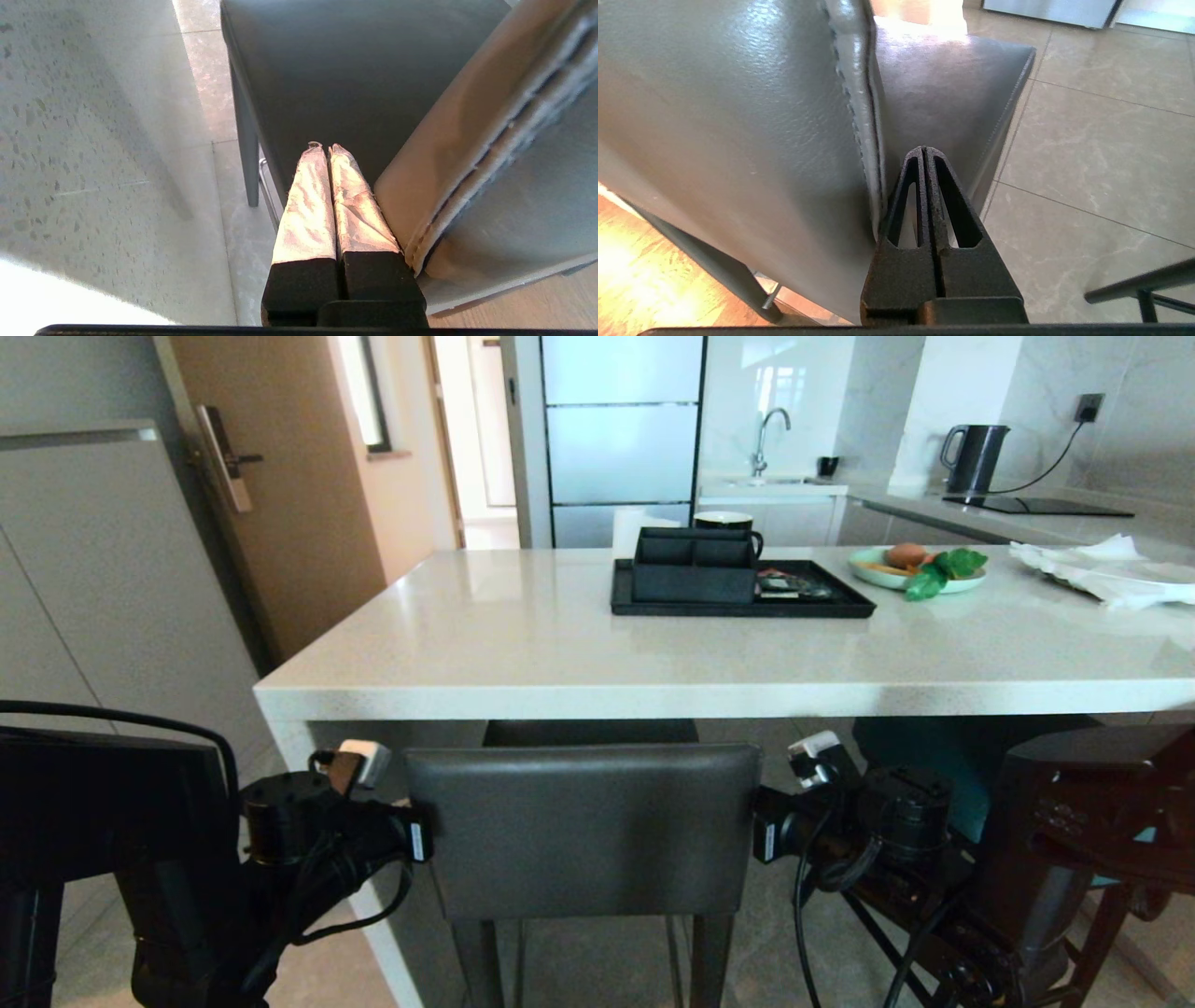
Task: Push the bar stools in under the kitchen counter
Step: Pull the gray chair out from under the dining table
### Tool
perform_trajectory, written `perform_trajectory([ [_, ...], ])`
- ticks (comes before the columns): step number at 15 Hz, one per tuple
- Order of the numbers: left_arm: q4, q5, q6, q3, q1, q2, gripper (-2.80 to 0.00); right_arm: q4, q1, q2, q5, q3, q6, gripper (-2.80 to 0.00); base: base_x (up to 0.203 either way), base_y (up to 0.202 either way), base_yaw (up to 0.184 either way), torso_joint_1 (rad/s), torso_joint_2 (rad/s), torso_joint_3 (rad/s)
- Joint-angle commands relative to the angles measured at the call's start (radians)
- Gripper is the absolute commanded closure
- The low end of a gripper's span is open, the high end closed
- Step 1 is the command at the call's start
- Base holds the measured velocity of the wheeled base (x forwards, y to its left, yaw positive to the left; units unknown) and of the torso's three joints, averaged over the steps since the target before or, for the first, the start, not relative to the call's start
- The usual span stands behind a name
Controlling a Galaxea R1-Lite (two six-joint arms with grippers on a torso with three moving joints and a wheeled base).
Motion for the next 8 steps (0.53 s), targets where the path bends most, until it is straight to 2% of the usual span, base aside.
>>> perform_trajectory([
  [1, -0.016, -0.006, -0.002, 0.013, -0.013, -0.021, 0.00, -0.008, 0.010, -0.006, 0.001, 0.002, 0.000, 0.00, 0.000, 0.000, 0.000, 0.000, 0.00, 0.000],
  [8, -0.016, -0.001, -0.005, 0.046, -0.058, -0.058, 0.00, -0.008, 0.021, -0.024, -0.018, 0.027, 0.001, 0.00, 0.000, 0.000, 0.000, 0.000, 0.00, 0.000],
])
